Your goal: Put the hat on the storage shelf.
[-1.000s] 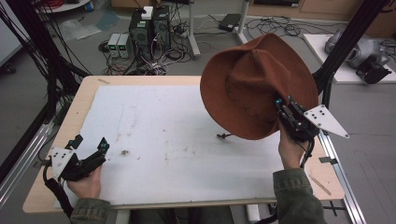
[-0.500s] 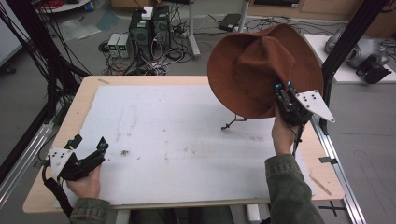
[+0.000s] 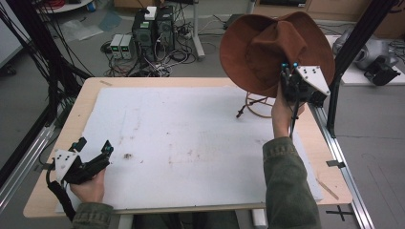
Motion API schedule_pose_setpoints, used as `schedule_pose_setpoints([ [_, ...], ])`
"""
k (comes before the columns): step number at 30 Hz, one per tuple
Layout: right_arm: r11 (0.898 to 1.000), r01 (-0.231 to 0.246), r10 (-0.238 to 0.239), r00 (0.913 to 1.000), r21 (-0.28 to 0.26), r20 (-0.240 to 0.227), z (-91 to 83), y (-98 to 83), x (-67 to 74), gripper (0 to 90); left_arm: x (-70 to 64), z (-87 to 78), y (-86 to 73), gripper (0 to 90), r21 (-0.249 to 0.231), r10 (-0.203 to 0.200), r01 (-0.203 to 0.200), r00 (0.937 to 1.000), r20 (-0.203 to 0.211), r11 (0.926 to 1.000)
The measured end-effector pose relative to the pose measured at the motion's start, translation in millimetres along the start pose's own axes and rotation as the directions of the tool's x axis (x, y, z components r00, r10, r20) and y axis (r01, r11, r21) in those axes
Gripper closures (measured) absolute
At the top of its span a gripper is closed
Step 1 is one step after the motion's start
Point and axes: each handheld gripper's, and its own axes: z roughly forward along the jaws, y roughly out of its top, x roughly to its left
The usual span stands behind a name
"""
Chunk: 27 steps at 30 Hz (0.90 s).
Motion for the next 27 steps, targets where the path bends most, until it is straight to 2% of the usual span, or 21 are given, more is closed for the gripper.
schedule_pose_setpoints([
  [1,1.0,0.0,0.0,1.0,0.0,0.0,0.0,0.0,0.0,87.6,0.0,0.0,0.0,15.0,0.0,0.0,0.0,1.0,0.0,1.0],
  [2,1.0,-0.017,0.017,0.9998,0.02,0.014,8.4,3.3,-3.3,87.6,-1.1,0.9,-0.5,15.0,0.006,0.007,-0.007,1.0,0.005,1.0],
  [4,0.999,-0.019,0.018,0.9995,0.034,0.026,12.4,4.5,-4.8,87.6,-2.0,1.4,-0.7,15.0,0.01,0.008,-0.008,0.9999,0.008,0.9999],
  [5,0.998,-0.036,0.034,0.9986,0.048,0.039,18.0,5.8,-7.3,87.6,-3.3,1.9,-1.0,15.0,0.01,0.007,-0.008,0.9999,0.012,0.9999],
  [11,0.997,-0.047,0.044,0.9974,0.056,0.057,31.9,3.2,-12.8,87.6,-8.3,3.8,-2.3,15.0,0.018,0.012,-0.013,0.9994,0.034,0.9998],
  [14,0.994,-0.066,0.06,0.9959,0.083,0.068,44.1,3.9,-19.2,87.5,-7.6,4.1,-2.4,15.0,0.019,0.012,-0.013,0.9993,0.035,0.9997],
  [16,0.994,-0.058,0.052,0.9965,0.097,0.065,48.7,5.0,-19.8,87.5,-6.7,4.9,-3.0,15.0,0.021,0.009,-0.01,0.9995,0.032,0.9997],
  [27,0.987,-0.074,0.066,0.9961,0.145,0.058,56.2,3.5,-23.6,87.4,-5.9,4.2,-2.6,15.0,0.018,0.005,-0.006,0.9996,0.029,0.9998],
])
